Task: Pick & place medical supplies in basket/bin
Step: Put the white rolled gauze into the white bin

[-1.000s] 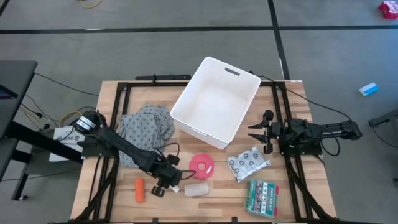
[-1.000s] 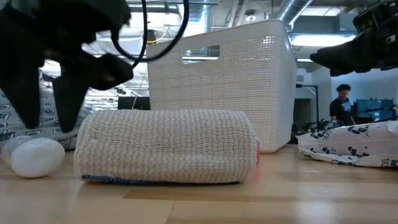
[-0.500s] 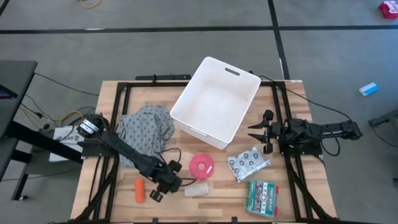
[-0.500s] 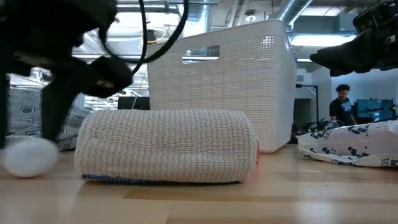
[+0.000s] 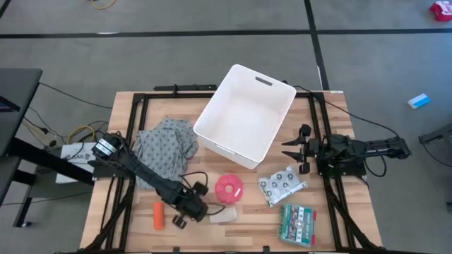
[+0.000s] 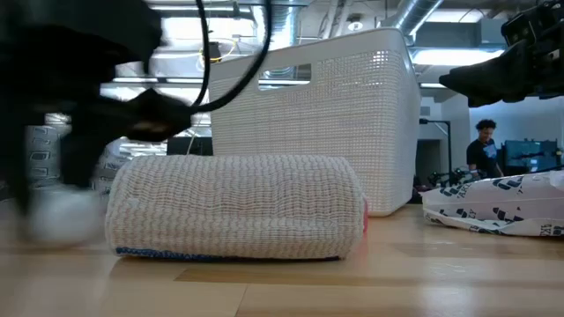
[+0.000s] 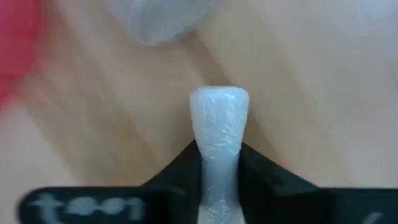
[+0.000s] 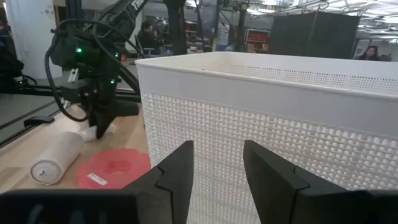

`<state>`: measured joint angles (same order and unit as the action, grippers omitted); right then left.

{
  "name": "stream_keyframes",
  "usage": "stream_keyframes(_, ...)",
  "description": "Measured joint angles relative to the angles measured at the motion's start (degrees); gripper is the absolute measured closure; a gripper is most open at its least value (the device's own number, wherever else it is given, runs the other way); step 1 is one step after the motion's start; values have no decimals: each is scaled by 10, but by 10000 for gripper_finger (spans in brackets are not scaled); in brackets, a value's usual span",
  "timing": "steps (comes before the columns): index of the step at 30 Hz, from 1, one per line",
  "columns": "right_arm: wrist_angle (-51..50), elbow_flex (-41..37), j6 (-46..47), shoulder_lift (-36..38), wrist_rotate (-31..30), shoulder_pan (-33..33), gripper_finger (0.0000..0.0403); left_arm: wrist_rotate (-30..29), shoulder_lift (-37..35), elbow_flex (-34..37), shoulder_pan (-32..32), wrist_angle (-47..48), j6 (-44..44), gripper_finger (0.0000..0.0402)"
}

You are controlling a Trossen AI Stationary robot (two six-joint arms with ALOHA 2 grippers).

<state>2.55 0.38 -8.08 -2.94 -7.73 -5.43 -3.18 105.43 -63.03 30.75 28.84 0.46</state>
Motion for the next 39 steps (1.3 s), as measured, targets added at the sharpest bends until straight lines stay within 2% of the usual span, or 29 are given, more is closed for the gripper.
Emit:
stream_keyframes(2,0,0,0,0,0,0,269,-45,-15,-29,-9,13,3,378)
stream_keyframes(5,0,0,0,0,-1,0,270,-147,-43,-89,-16,67,42,378)
stream_keyframes(9,0,0,0,0,-1,0,268,-324,-55,-174,-37,121,173,365)
stream_keyframes(10,0,0,0,0,-1,0,268,-357,-59,-196,-49,115,207,364)
stream_keyframes(12,0,0,0,0,-1,0,269,-385,-62,-240,-78,98,261,365)
stream_keyframes(17,0,0,0,0,-1,0,269,-373,-61,-298,-188,4,305,372)
stream_keyframes(21,0,0,0,0,-1,0,269,-342,-60,-300,-294,-46,230,356)
stream_keyframes(23,0,0,0,0,-1,0,270,-280,-55,-300,-340,-38,165,344)
stream_keyframes(25,0,0,0,0,-1,0,270,-193,-48,-299,-381,-16,126,332)
stream_keyframes(28,1,0,0,0,-1,0,269,-87,-34,-298,-423,-19,116,317)
stream_keyframes(30,8,0,-1,0,-1,0,268,-53,-25,-297,-438,-12,113,308)
stream_keyframes(34,18,0,-1,0,-1,0,270,-46,-2,-296,-442,-15,124,288)
stream_keyframes(39,29,0,-1,0,-1,1,270,-93,8,-296,-430,-26,192,259)
